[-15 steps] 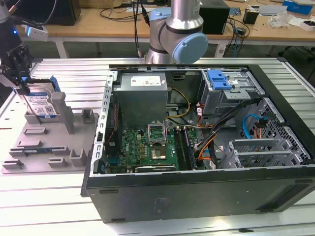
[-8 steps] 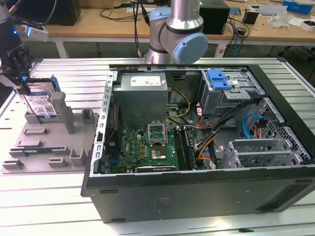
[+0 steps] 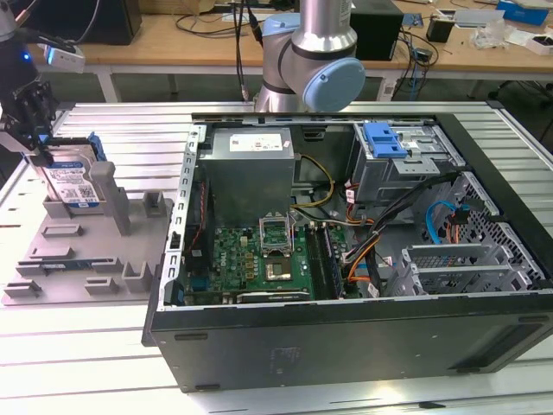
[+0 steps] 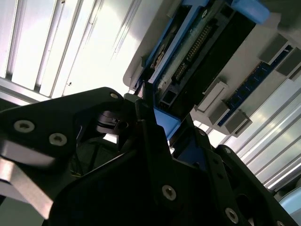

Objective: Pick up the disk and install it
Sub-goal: 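Pick up the disk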

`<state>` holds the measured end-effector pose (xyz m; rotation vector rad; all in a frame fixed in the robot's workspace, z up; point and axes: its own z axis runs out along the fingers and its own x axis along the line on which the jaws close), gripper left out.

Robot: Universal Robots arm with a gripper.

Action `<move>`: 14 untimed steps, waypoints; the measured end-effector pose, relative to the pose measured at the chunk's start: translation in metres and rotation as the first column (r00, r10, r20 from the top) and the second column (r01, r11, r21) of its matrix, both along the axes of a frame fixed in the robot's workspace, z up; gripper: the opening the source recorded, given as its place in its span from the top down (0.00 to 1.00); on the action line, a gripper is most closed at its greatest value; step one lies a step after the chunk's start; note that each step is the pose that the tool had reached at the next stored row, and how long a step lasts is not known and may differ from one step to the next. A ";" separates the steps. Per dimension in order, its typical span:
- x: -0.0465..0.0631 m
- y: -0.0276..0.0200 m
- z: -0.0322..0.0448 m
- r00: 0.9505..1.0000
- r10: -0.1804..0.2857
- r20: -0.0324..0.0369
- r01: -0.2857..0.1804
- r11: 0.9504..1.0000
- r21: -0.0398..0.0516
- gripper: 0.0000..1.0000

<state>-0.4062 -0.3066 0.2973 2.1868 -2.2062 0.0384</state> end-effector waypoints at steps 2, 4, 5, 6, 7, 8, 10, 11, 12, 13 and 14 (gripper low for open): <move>0.000 0.0000 0.0000 1.000 0.000 0.000 0.000 1.000 0.000 0.64; 0.000 0.0000 -0.0001 1.000 0.000 0.000 0.000 1.000 0.000 0.64; 0.000 0.0000 0.0000 1.000 0.000 0.000 0.000 1.000 0.000 0.64; 0.000 0.0000 -0.0001 1.000 0.000 0.000 0.000 1.000 0.000 0.64; 0.000 0.0000 0.0003 1.000 0.000 0.000 0.000 1.000 0.000 0.64; 0.000 0.0000 0.0011 1.000 0.000 0.000 0.000 1.000 0.000 0.64; 0.000 0.0000 0.0029 1.000 0.000 0.000 0.000 1.000 0.000 0.64; 0.000 0.0000 0.0039 1.000 0.000 0.000 0.000 1.000 0.000 0.64; 0.000 0.0000 0.0046 1.000 0.000 0.000 0.000 1.000 0.000 0.64; 0.000 0.0000 0.0059 1.000 0.000 0.000 0.000 1.000 0.000 0.64; 0.000 0.0000 0.0070 1.000 0.000 0.000 0.000 1.000 0.000 0.64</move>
